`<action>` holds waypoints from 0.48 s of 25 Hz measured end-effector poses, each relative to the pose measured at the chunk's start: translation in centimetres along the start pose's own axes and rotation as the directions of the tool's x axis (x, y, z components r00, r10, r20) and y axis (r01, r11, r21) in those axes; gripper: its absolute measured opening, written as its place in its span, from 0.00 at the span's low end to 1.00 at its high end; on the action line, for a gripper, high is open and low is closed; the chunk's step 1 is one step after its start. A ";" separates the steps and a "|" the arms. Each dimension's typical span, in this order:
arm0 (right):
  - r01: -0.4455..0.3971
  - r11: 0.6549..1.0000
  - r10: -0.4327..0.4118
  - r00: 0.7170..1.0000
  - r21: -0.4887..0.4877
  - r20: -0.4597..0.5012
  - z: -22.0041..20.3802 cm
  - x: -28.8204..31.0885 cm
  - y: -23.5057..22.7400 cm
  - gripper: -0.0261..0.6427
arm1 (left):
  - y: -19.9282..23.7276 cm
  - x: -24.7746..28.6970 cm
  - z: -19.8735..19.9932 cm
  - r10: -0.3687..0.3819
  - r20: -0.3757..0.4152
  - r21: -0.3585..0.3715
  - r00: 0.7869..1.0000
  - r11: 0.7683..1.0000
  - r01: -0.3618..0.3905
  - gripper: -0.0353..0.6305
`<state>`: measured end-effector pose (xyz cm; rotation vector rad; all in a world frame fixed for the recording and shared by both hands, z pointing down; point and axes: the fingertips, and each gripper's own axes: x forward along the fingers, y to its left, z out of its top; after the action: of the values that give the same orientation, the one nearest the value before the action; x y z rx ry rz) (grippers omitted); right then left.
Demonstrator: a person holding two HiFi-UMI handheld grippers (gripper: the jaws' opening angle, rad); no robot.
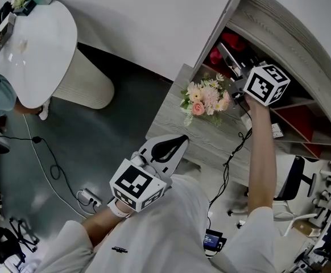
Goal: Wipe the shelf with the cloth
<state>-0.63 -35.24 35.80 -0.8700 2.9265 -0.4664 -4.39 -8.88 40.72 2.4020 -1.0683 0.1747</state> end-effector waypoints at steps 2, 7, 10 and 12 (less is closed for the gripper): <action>0.011 1.000 -0.012 0.998 -0.029 -0.059 -1.5 0.2 -0.6 0.16 | 0.4 0.0 0.0 0.010 0.000 -0.002 1.000 1.000 -0.010 0.05; 0.009 0.997 -0.020 0.990 -0.076 -0.138 -2.8 0.6 -1.6 0.16 | 1.0 -0.2 -0.2 0.030 -0.007 -0.006 1.000 1.000 -0.030 0.05; 0.003 0.993 -0.024 0.984 -0.118 -0.178 -3.2 0.8 -1.8 0.16 | 1.0 -0.1 -0.1 0.034 -0.003 -0.008 0.999 0.999 -0.034 0.05; 0.006 0.989 -0.037 0.978 -0.150 -0.207 -3.8 0.9 -2.0 0.16 | 0.9 0.0 0.0 0.036 0.000 -0.010 0.999 0.999 -0.036 0.05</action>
<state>-0.88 -36.31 40.09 -0.9231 3.1831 -0.3652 -5.07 -9.37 41.10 2.3749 -1.1101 0.1812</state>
